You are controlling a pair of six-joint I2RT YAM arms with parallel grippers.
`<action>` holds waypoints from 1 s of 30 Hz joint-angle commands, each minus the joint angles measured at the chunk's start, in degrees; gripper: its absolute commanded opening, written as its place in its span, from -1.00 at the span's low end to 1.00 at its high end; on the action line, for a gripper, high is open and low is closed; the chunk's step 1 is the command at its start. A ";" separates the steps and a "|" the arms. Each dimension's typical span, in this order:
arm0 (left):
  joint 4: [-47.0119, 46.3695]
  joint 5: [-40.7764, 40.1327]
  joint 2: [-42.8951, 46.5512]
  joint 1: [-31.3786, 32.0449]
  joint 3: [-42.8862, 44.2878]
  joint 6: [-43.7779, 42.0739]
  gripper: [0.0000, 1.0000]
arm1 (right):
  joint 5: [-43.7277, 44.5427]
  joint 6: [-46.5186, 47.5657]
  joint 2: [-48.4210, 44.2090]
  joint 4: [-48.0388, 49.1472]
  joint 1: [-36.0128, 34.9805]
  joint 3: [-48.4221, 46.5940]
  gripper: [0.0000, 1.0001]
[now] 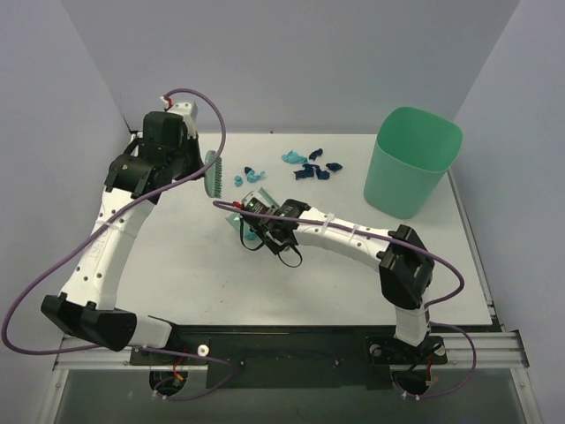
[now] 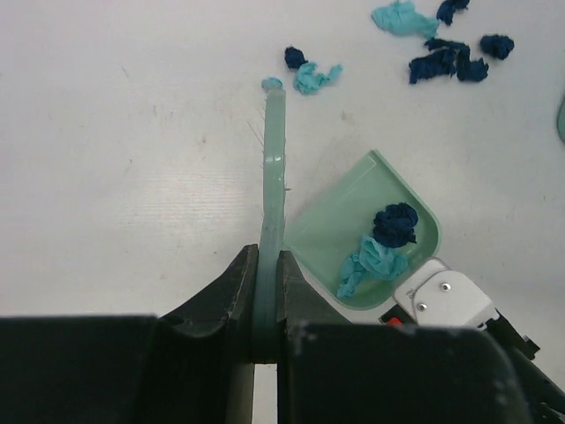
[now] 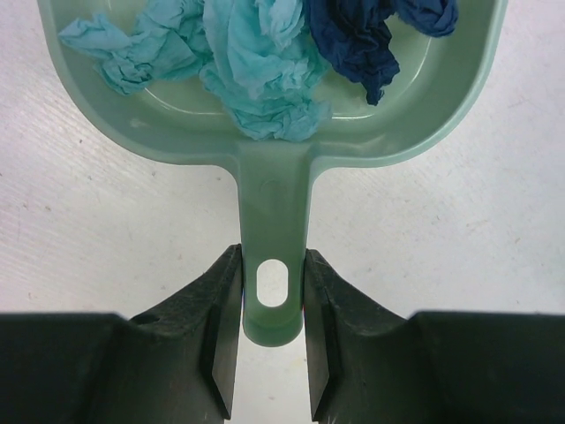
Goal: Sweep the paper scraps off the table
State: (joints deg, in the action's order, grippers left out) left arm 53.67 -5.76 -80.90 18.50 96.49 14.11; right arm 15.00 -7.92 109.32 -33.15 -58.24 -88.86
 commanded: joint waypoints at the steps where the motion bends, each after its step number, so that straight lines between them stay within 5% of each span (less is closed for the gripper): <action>1: -2.16 -6.10 4.87 -1.01 2.48 3.47 -1.00 | 2.92 -2.88 -7.01 -6.66 1.63 -1.67 -1.00; 16: -10.95 -0.48 10.41 -1.10 -15.18 4.79 -1.00 | -8.49 -7.62 -12.64 -27.84 21.22 -26.87 -1.00; 25: -13.06 1.63 10.50 -1.10 -17.03 4.35 -1.00 | -23.70 -16.85 -12.81 -27.68 37.05 -35.32 -1.00; 30: -13.77 2.51 10.24 -1.10 -17.30 4.35 -1.00 | -34.40 -25.99 -15.70 -20.49 47.40 -30.95 -1.00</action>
State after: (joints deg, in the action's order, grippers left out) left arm 44.53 -4.93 -71.99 17.52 79.09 18.04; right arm -8.86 -24.84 98.21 -58.48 -16.84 -121.99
